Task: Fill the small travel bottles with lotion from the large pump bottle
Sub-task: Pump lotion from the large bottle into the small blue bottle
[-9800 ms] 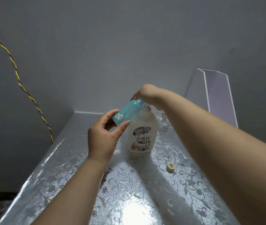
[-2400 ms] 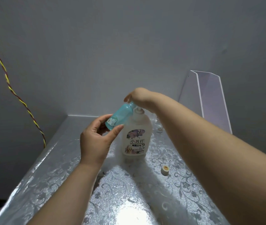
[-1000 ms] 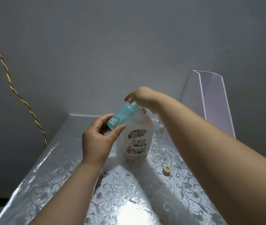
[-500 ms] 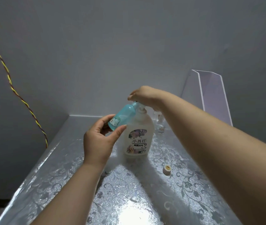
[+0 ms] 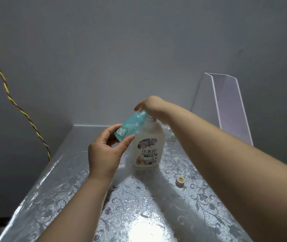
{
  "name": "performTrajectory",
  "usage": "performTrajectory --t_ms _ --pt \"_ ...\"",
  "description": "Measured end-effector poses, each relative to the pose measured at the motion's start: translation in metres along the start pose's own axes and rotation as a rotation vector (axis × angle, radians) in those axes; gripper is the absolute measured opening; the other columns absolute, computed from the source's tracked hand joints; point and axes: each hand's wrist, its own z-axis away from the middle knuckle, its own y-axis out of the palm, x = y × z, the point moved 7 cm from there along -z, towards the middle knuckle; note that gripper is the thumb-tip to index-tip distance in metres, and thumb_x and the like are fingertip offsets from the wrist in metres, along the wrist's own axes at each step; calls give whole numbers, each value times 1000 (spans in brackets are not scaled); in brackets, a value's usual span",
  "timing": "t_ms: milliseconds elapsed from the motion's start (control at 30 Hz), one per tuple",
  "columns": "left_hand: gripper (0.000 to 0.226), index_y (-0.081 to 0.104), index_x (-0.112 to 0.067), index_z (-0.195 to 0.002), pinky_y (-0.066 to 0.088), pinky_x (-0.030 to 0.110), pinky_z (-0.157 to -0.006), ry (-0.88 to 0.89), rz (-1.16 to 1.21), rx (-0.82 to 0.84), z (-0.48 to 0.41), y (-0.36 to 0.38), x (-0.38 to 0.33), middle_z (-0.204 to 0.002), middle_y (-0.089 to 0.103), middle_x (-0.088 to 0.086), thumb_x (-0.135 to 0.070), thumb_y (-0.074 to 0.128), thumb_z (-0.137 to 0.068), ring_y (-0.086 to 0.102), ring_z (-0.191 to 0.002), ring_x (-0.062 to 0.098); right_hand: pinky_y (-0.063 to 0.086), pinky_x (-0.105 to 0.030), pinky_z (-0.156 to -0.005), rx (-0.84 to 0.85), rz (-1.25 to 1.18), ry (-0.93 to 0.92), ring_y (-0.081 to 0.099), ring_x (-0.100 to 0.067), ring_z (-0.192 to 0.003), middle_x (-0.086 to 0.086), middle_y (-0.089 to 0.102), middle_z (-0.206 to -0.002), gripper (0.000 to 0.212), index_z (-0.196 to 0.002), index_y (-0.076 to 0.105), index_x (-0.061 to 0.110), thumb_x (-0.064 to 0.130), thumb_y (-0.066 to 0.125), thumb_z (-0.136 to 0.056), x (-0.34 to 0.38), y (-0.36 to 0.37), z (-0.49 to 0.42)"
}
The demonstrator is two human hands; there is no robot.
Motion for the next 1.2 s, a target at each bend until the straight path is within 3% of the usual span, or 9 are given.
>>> performTrajectory --t_ms 267,433,733,900,1000,1200 --pt "42 70 -35 -95 54 25 -78 15 -2 -3 0 0 -3 -91 75 -10 -46 82 -56 70 -84 8 41 -44 -107 0 8 -36 54 -31 -123 -16 57 -133 38 -125 59 3 26 54 -95 9 -10 -3" --pt "41 70 -34 -96 54 24 -77 15 -7 -6 -1 1 -3 -91 75 -9 -42 82 -58 70 -83 8 36 -50 -106 55 8 -16 43 -39 -130 -25 48 -138 37 -128 56 -4 4 41 -96 8 0 -1" --pt "39 70 -36 -93 54 19 -75 18 -14 1 1 1 -4 -88 75 -11 -42 82 -56 70 -82 6 42 -48 -105 42 -13 24 51 -40 -124 -27 55 -131 39 -120 62 -5 -6 35 -92 1 6 -2" --pt "40 70 -36 -94 55 23 -77 18 -8 9 1 2 -5 -89 75 -11 -45 81 -56 70 -83 8 38 -45 -107 37 24 -18 49 -36 -127 -20 52 -137 39 -129 56 1 21 49 -97 6 -7 1" --pt "40 70 -35 -95 55 25 -79 23 -17 2 1 1 -7 -89 75 -13 -43 81 -58 70 -84 7 39 -40 -103 45 45 -31 51 -32 -123 -14 53 -135 40 -130 56 7 29 50 -97 8 -9 0" --pt "36 71 -42 -90 54 25 -77 36 -27 3 2 1 -6 -89 75 -12 -48 81 -56 70 -83 8 39 -32 -104 77 100 -58 49 -26 -128 -8 52 -140 37 -132 56 5 3 38 -99 10 1 -2"
